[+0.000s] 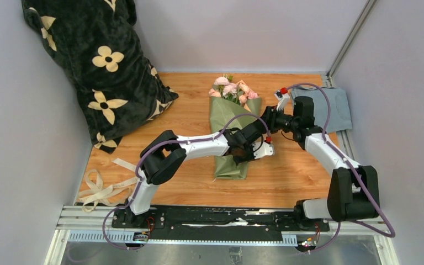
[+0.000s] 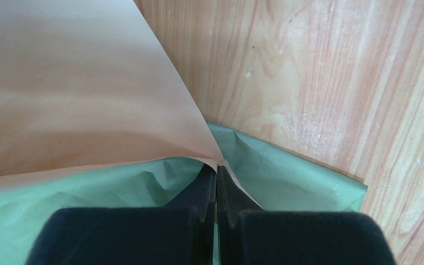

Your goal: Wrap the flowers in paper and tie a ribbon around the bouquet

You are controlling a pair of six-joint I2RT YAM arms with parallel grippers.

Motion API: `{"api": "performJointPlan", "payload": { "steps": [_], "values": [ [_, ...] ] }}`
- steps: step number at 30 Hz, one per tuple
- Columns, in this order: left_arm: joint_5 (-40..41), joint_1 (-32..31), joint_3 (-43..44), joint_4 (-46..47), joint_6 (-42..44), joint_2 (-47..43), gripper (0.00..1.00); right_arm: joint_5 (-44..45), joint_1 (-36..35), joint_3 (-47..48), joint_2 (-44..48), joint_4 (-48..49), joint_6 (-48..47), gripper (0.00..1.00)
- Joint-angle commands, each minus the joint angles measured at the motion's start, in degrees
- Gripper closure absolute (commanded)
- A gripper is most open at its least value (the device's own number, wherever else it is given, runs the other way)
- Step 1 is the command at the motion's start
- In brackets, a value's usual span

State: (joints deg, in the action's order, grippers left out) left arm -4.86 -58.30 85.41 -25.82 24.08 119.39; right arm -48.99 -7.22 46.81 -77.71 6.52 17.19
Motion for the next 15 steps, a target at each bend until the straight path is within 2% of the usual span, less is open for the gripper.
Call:
{"api": "performJointPlan", "payload": {
  "steps": [1, 5, 11, 15],
  "values": [
    [1.1, 0.2, -1.4, -0.6, -0.4, 0.4, 1.0, -2.8, -0.6, -2.8, 6.4, 1.1, -1.5, 0.4],
    [1.2, 0.2, -1.5, -0.5, -0.2, 0.3, 1.0, 3.4, -0.6, -3.4, 8.7, -0.2, -1.5, 0.39],
    [1.6, 0.2, -1.8, -0.6, 0.0, 0.3, 1.0, 14.4, -0.6, -2.1, 5.4, -3.4, -2.0, 0.39],
    [1.6, 0.2, -2.0, -0.6, 0.2, 0.3, 1.0, 12.9, -1.0, 0.4, 0.7, -2.8, -2.2, 0.39]
  ]
}}
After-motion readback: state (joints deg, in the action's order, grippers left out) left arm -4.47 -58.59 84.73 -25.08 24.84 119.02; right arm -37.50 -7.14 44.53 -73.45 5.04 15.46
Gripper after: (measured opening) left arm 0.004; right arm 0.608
